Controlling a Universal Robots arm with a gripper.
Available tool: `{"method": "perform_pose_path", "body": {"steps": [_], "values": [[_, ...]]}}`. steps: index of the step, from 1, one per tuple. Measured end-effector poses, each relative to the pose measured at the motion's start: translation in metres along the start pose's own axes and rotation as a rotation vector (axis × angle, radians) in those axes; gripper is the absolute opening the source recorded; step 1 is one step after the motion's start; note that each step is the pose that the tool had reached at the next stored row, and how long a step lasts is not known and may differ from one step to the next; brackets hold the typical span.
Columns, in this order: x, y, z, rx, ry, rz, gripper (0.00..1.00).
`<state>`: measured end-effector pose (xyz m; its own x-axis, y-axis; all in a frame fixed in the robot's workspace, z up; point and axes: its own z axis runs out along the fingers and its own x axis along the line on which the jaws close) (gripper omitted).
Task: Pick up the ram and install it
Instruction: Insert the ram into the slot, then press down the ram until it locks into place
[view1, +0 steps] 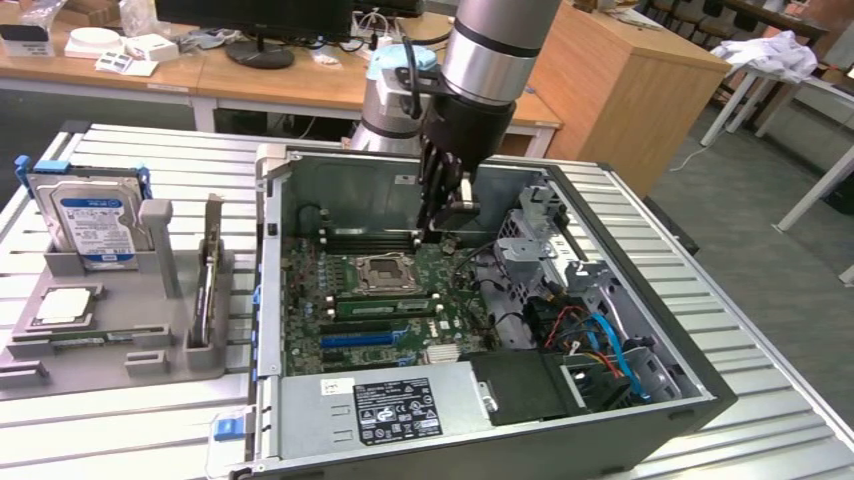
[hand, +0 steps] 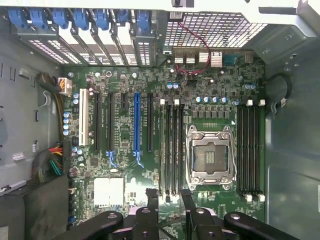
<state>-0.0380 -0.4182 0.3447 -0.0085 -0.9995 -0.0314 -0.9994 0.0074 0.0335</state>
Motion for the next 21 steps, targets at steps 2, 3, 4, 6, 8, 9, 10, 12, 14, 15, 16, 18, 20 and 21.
{"method": "perform_pose_path", "body": {"steps": [2,3,4,6,8,9,10,12,14,15,16,18,20,21], "values": [[0.0,0.0,-0.0001,-0.0001,0.0001,0.0,0.31],[0.0,0.0,-0.0001,-0.0001,0.0001,0.0,0.31],[0.0,0.0,0.0,-0.0001,0.0,0.0,0.31],[0.0,0.0,-0.0001,-0.0001,0.0001,0.0,0.31],[0.0,0.0,-0.0001,-0.0001,0.0002,0.0,0.31],[0.0,0.0,-0.0001,-0.0001,0.0001,0.0,0.31],[0.0,0.0,-0.0001,-0.0001,0.0001,0.0,0.31],[0.0,0.0,-0.0001,-0.0001,0.0001,0.0,0.29],[0.0,0.0,-0.0001,-0.0001,0.0001,0.0,0.23],[0.0,0.0,-0.0001,-0.0001,0.0001,0.0,0.23],[0.0,0.0,-0.0001,-0.0001,0.0001,0.0,0.17],[0.0,0.0,-0.0001,-0.0001,0.0001,0.0,0.11],[0.0,0.0,-0.0001,-0.0001,0.0001,0.0,0.11],[0.0,0.0,-0.0001,-0.0001,0.0001,0.0,0.11]]}}
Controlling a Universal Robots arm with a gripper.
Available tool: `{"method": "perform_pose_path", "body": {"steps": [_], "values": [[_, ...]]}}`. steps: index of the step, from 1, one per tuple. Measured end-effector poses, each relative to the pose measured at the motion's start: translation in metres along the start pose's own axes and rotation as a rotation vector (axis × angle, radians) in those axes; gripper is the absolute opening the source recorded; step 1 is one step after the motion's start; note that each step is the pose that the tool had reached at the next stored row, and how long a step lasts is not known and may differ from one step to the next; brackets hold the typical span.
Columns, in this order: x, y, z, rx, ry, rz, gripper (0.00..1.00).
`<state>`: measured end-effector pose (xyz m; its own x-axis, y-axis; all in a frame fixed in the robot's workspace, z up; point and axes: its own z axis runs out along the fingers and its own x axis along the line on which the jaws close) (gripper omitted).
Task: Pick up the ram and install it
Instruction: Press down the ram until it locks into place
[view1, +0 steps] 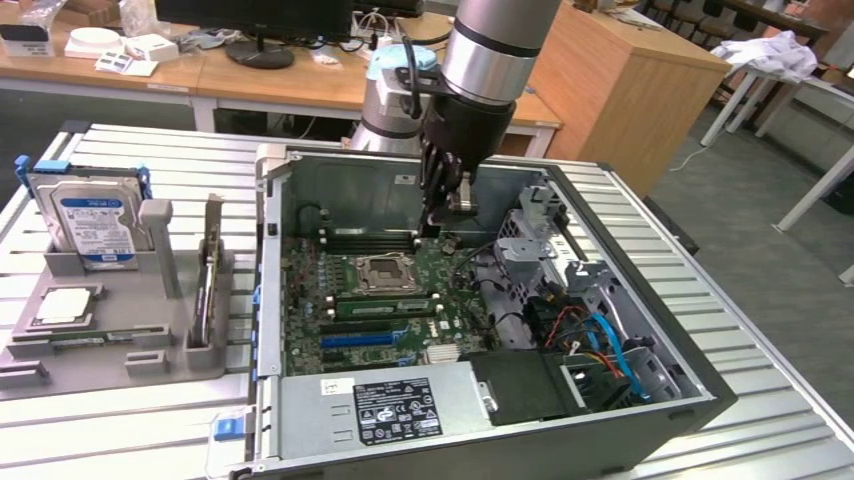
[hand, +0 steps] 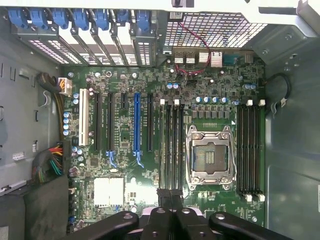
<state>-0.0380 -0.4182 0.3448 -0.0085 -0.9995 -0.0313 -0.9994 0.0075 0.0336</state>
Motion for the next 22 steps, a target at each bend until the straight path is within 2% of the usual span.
{"method": "perform_pose_path", "body": {"steps": [8,16,22], "values": [[0.0,-0.0012,-0.0001,-0.0001,0.0001,0.0,0.11],[0.0,-0.018,-0.0006,-0.0001,0.0,0.0,0.11],[0.0,-0.027,-0.0009,-0.0001,0.0,0.0,0.11]]}}
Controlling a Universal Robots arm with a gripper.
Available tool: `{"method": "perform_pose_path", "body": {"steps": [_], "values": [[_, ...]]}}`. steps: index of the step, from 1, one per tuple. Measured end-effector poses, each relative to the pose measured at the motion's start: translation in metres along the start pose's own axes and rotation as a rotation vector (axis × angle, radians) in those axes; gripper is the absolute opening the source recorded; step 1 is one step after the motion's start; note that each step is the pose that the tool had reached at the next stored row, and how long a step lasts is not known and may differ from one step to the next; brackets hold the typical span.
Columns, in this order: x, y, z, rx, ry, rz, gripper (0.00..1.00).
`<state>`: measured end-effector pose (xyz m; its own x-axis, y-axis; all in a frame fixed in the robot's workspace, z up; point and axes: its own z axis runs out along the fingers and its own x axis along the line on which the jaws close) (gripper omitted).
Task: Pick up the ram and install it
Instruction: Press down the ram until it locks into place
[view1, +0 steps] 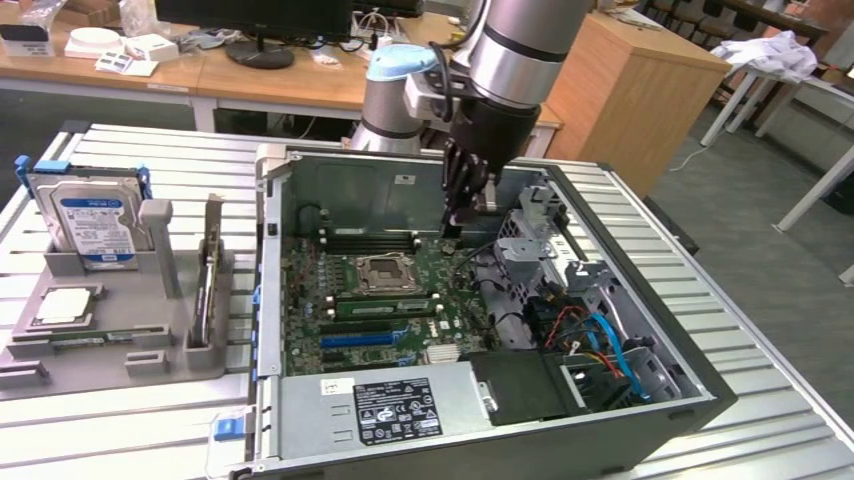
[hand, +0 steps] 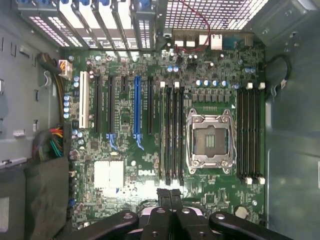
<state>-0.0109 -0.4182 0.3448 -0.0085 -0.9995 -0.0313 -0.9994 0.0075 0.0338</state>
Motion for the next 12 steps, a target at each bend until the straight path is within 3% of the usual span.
{"method": "perform_pose_path", "body": {"steps": [12], "values": [[-0.0017,-0.0022,0.0006,0.0001,-0.0001,0.0,0.11]]}}
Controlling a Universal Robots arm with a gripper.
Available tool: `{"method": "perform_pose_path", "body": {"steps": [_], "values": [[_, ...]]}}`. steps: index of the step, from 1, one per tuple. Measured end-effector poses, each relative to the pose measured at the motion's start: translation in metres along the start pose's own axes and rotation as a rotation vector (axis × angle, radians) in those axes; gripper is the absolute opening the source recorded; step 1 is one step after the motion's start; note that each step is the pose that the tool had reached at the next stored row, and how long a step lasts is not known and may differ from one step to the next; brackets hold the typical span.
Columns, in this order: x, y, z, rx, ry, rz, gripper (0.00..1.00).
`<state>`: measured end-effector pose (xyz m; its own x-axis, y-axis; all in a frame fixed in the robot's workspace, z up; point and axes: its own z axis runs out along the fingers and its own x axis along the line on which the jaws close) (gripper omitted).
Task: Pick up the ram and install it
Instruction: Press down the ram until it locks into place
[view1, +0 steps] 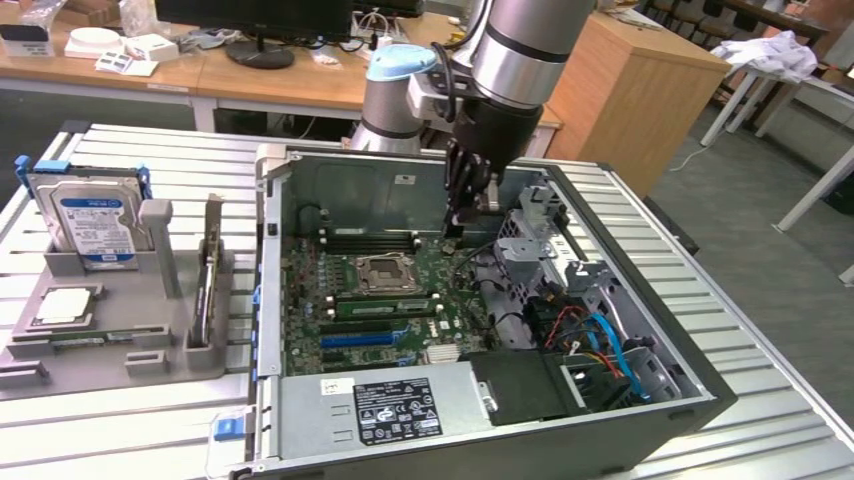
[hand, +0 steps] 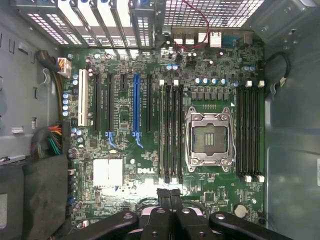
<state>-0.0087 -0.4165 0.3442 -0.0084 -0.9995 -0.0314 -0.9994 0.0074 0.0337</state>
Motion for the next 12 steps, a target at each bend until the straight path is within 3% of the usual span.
{"method": "perform_pose_path", "body": {"steps": [12], "values": [[-0.0008,0.0,0.0025,-0.0001,0.0,0.0,0.11]]}}
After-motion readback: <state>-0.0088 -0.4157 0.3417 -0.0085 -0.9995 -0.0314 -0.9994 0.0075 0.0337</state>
